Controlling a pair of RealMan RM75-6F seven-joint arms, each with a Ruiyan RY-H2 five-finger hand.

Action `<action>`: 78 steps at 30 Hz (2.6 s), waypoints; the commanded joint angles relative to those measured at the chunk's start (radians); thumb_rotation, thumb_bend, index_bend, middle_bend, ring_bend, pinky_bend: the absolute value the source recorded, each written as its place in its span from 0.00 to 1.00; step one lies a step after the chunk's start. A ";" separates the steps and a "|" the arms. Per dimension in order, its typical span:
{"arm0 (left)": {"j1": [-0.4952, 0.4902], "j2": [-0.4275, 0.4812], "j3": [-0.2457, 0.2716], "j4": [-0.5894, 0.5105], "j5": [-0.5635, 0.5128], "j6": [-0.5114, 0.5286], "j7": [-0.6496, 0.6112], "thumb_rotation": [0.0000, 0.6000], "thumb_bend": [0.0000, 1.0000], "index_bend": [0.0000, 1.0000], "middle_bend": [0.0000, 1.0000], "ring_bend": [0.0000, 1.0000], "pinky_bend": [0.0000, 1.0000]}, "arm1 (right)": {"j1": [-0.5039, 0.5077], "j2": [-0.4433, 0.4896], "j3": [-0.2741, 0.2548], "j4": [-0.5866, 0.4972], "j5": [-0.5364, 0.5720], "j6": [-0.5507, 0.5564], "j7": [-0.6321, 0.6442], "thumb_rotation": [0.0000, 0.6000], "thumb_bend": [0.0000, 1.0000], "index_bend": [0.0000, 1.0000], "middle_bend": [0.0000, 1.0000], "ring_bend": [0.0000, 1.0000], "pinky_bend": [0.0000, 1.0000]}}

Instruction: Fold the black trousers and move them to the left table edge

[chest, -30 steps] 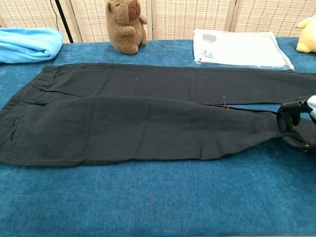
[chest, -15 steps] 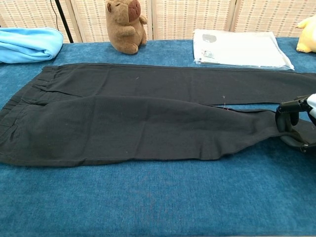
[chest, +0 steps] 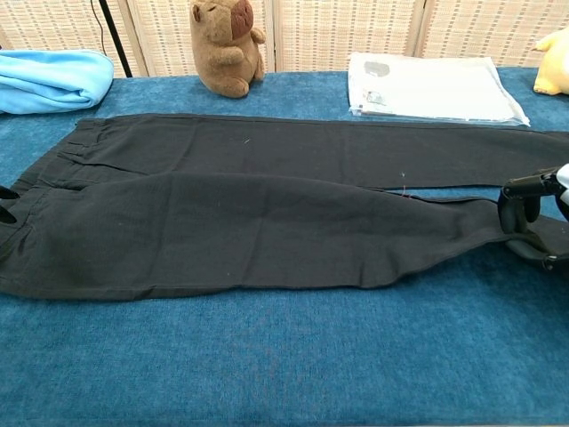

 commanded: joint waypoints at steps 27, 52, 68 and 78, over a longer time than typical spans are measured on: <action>-0.026 -0.075 0.041 0.083 -0.041 0.004 -0.038 1.00 0.45 0.45 0.37 0.40 0.37 | 0.000 0.009 0.003 -0.016 0.007 0.000 0.013 1.00 0.70 0.60 0.60 0.54 0.72; -0.132 0.069 -0.112 -0.230 -0.212 -0.077 -0.062 1.00 0.46 0.66 0.56 0.52 0.47 | 0.114 0.076 0.087 0.006 0.019 -0.080 -0.087 1.00 0.70 0.60 0.60 0.54 0.72; -0.254 0.209 -0.245 -0.514 -0.418 -0.359 0.162 1.00 0.46 0.66 0.56 0.52 0.48 | 0.283 0.099 0.157 0.151 0.097 -0.300 -0.062 1.00 0.70 0.61 0.61 0.54 0.72; -0.334 0.189 -0.333 -0.542 -0.565 -0.486 0.269 1.00 0.45 0.67 0.56 0.53 0.48 | 0.379 0.057 0.192 0.242 0.150 -0.392 -0.019 1.00 0.71 0.61 0.61 0.54 0.72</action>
